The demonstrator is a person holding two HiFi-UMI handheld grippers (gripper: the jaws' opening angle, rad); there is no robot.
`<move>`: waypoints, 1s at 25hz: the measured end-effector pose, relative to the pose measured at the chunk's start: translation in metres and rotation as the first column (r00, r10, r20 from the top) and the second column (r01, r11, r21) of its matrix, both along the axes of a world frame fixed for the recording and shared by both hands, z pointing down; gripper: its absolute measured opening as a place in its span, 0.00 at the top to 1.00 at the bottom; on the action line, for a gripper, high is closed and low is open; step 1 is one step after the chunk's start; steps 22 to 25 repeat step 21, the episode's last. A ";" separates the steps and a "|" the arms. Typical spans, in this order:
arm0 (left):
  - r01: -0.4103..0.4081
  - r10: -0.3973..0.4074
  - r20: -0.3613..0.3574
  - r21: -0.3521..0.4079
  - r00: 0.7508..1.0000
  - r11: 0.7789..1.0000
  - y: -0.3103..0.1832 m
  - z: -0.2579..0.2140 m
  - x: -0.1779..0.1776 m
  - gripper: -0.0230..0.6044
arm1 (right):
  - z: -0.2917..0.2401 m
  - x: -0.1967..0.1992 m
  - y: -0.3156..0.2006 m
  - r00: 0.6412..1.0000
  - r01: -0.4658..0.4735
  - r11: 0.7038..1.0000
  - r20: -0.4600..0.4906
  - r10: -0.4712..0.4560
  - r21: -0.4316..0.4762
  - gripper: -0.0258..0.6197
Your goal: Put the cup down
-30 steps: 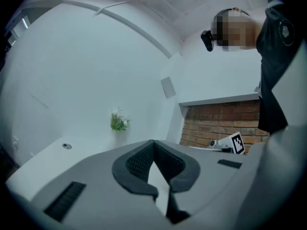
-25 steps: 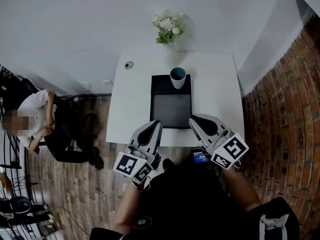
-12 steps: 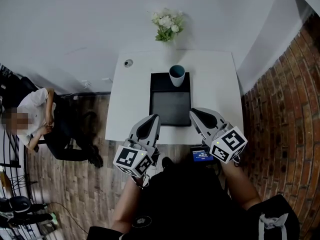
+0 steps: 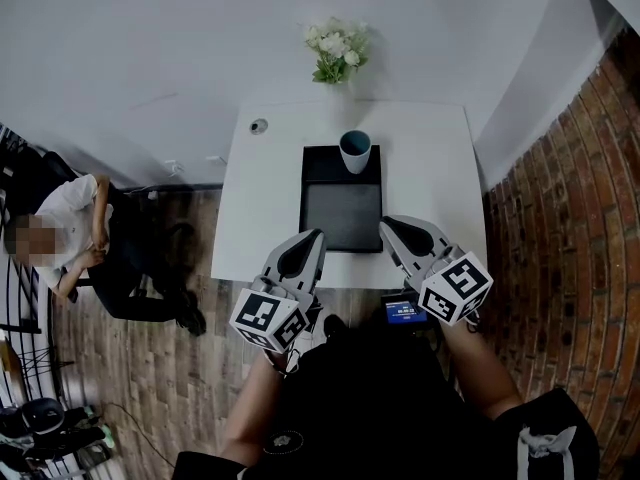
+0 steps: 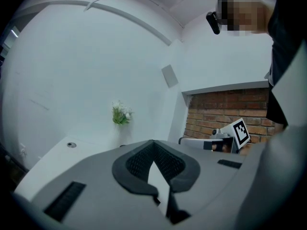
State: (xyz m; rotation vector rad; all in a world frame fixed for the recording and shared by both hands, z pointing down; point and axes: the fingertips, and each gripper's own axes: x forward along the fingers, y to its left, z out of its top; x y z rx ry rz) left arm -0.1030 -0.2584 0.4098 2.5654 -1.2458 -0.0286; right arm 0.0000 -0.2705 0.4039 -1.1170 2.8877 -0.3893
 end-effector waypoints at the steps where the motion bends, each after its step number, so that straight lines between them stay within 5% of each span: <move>1: 0.001 -0.001 0.001 -0.001 1.000 1.000 0.000 0.001 0.000 0.95 | 0.001 0.000 0.000 1.000 0.000 1.000 -0.001 0.000 0.000 0.94; 25: 0.030 -0.029 0.043 -0.026 0.999 0.999 0.001 0.013 -0.004 0.95 | 0.007 0.004 -0.002 1.000 -0.022 1.000 -0.012 0.022 -0.004 0.94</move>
